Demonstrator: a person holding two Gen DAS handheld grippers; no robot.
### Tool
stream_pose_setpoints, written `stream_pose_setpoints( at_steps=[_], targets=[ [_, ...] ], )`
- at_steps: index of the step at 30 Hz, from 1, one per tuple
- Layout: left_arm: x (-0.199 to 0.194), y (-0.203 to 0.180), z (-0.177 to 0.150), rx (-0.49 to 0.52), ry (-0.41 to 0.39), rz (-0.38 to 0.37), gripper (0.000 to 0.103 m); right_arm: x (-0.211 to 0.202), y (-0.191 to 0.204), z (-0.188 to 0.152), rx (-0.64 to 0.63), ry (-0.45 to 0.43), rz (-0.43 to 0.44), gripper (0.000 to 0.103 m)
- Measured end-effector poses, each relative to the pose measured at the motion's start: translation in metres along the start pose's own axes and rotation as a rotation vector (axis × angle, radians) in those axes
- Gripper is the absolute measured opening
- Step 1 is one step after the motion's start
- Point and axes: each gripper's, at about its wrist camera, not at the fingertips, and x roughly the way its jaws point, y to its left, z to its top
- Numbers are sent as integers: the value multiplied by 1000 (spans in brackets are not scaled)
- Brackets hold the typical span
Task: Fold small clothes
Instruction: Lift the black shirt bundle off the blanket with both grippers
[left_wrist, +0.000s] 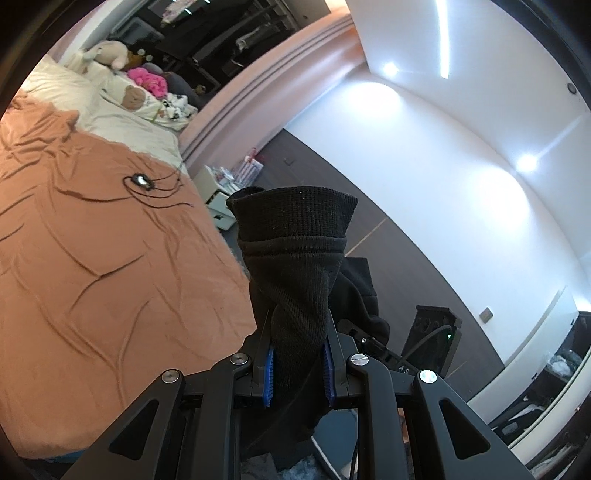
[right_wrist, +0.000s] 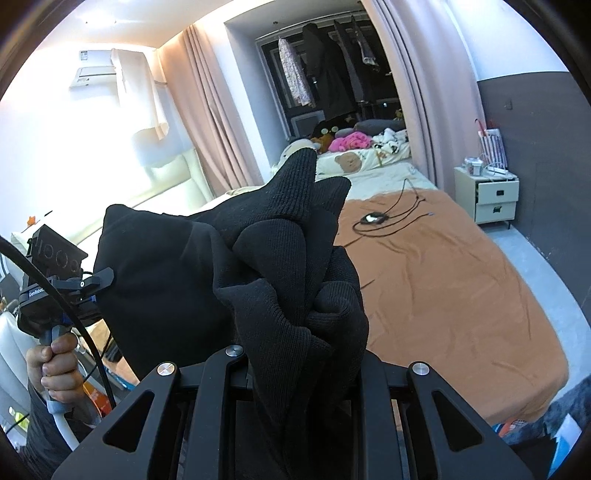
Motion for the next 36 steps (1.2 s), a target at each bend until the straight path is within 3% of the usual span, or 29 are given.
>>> stream_pose_setpoints(
  at_steps=[20,36],
  targets=[
    [143,-63,8,108,152,-141,21,-55,-46,-4,-53,-80,-84,16],
    [308,-100,-17,137,337,-175,21,-85,-94,-30,-46,-100,-242,16]
  ],
)
